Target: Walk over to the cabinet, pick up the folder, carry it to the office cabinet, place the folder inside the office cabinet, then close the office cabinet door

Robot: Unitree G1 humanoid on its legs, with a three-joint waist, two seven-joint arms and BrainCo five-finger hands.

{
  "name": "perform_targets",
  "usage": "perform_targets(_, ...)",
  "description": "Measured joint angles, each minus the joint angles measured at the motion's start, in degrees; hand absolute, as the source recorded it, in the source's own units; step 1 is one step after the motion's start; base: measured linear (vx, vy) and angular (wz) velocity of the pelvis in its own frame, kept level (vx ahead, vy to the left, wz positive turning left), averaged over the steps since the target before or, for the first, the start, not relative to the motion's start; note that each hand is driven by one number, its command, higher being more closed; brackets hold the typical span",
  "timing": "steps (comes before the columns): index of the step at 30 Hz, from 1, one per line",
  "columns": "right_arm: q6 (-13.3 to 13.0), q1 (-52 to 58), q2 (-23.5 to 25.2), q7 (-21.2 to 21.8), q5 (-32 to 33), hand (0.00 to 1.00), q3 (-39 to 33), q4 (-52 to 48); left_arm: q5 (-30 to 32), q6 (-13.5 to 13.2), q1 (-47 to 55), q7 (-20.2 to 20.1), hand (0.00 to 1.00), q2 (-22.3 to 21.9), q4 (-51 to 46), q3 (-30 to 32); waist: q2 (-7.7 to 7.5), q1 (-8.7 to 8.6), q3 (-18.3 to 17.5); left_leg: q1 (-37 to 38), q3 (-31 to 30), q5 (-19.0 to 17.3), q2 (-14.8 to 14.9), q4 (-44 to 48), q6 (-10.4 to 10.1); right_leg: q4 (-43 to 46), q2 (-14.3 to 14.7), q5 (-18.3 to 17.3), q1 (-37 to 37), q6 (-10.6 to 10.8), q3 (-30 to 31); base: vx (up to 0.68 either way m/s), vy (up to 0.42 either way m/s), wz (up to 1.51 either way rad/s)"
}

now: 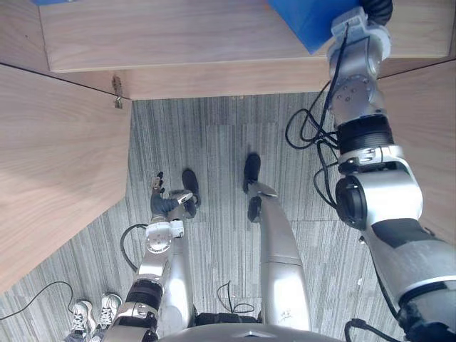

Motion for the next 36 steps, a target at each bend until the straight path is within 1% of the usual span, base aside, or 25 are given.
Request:
perform_targets(2, -0.2, -0.1, 0.7, -1.5, 1.9, 1.0, -1.0, 0.3, -1.0, 0.6, 0.0, 0.3, 0.0, -1.0, 1.0, -0.1, 0.46, 0.04, -0.9, 0.2, -0.1, 0.4, 0.0, -0.8, 0.0, -0.7, 0.0, 0.1, 0.3, -0.2, -0.6, -0.02, -0.016, 0.08)
perform_targets(6, -0.5, -0.4, 1.1, -3.1, 2.5, 1.0, -1.9, 0.7, -1.7, 1.0, -1.3, 0.7, 0.0, -1.2, 2.8, -0.1, 0.49, -0.03, -0.9, 0.9, -0.2, 1.0, 0.0, -1.8, -0.3, -1.3, -0.1, 0.3, 1.0, -0.5, -1.0, -0.01, -0.013, 0.05)
perform_targets(8, -1.4, -0.5, 2.1, -3.7, 3.3, 1.0, -3.5, 2.0, -2.1, 1.3, -1.4, 1.2, 0.0, -1.7, 3.4, -0.2, 0.65, -0.08, -1.0, 1.5, -0.2, 1.2, -0.1, -2.3, -0.4, -1.6, -0.1, 0.3, 1.7, -0.5, -1.2, -0.01, -0.014, 0.04)
perform_targets(10, -2.5, -0.5, 2.8, -5.7, 4.9, 1.0, -4.9, 2.0, -2.1, 1.4, -1.7, 1.9, 0.0, -2.2, 4.2, -0.3, 1.09, 0.07, -1.3, 1.8, -0.2, 1.3, -0.1, -2.6, -0.4, -1.9, -0.1, 0.3, 2.0, -0.6, -1.3, 0.0, -0.005, 0.02)
perform_targets(12, -3.0, -0.5, 3.4, -6.2, 6.0, 1.0, -5.7, 2.0, -2.1, 1.5, -1.7, 2.4, 0.0, -2.3, 4.4, -0.3, 1.19, -0.01, -1.3, 1.8, -0.2, 1.4, -0.1, -2.9, -0.5, -2.0, -0.1, 0.3, 2.0, -0.6, -1.3, 0.0, 0.0, 0.0)
perform_targets(16, -3.8, -0.5, 4.7, -9.4, 6.0, 1.0, -7.5, 2.6, -2.2, 1.7, -2.1, 3.1, 0.0, -2.3, 4.7, -0.3, 1.2, 0.02, -1.3, 1.8, -0.4, 1.8, -0.2, -3.7, -0.7, -2.6, -0.1, 0.5, 2.0, -0.8, -1.7, 0.0, -0.009, 0.02)
perform_targets(20, -3.8, -0.5, 4.9, -11.1, 5.8, 1.0, -7.7, 6.1, -2.6, 1.7, -2.9, 4.6, 0.0, -2.3, 5.3, -0.3, 1.21, 0.02, -1.3, 1.7, -0.8, 2.3, -0.5, -4.5, -0.9, -2.8, -0.4, 0.4, 2.0, -0.8, -2.2, 0.0, -0.009, 0.07)
perform_targets(21, -3.8, -0.5, 5.0, -11.5, 5.8, 0.0, -7.7, 6.8, -2.7, 1.7, -3.1, 4.8, 0.0, -2.3, 5.4, -0.3, 1.21, 0.1, -1.3, 1.7, -0.9, 2.4, -0.6, -4.6, -0.9, -2.8, -0.5, 0.4, 2.0, -0.9, -2.3, 0.0, -0.009, 0.09)
perform_targets(22, -3.8, -0.5, 5.2, -12.3, 5.2, 0.0, -7.7, 6.8, -3.1, 1.7, -3.6, 4.9, 0.0, -2.3, 5.9, -0.3, 1.21, 0.11, -1.3, 1.6, -1.0, 2.4, -0.6, -4.6, -0.9, -2.8, -0.5, 0.4, 2.0, -0.9, -2.4, 0.0, -0.007, 0.05)
perform_targets(25, -3.9, -0.5, 5.8, -12.4, 3.6, 0.0, -7.6, 6.9, -3.2, 1.7, -4.4, 5.1, 0.0, -2.3, 6.8, -0.3, 1.25, 0.06, -1.4, 1.5, -1.2, 2.4, -0.6, -4.6, -0.9, -2.8, -0.5, 0.4, 2.0, -1.0, -2.5, 0.0, 0.0, 0.0)
perform_targets(30, -4.5, -0.5, 5.8, -13.5, 3.1, 0.0, -6.6, 7.0, -3.3, 1.7, -5.2, 6.2, 0.0, -2.3, 7.0, -0.3, 1.41, 0.07, -1.5, 1.5, -1.3, 2.7, -0.9, -5.0, -0.9, -2.9, -0.7, 0.4, 2.0, -1.0, -2.6, 0.0, -0.001, 0.02)
perform_targets(33, -5.0, -0.5, 5.9, -14.2, 1.3, 0.0, -6.3, 7.0, -3.7, 1.7, -6.1, 6.3, 0.0, -2.3, 8.2, -0.3, 2.16, 0.29, -1.9, 1.5, -1.3, 2.9, -1.0, -5.5, -0.9, -3.3, -0.8, 0.5, 2.0, -1.1, -2.8, 0.0, -0.002, 0.03)
perform_targets(36, -5.0, -0.5, 5.9, -14.5, 1.3, 0.0, -5.3, 7.0, -3.8, 1.8, -6.1, 6.5, 0.0, -2.3, 9.0, -0.3, 3.05, 0.29, -2.5, 1.5, -1.3, 2.9, -1.0, -5.7, -0.9, -3.5, -0.8, 0.5, 2.0, -1.1, -2.8, 0.0, 0.0, 0.0)
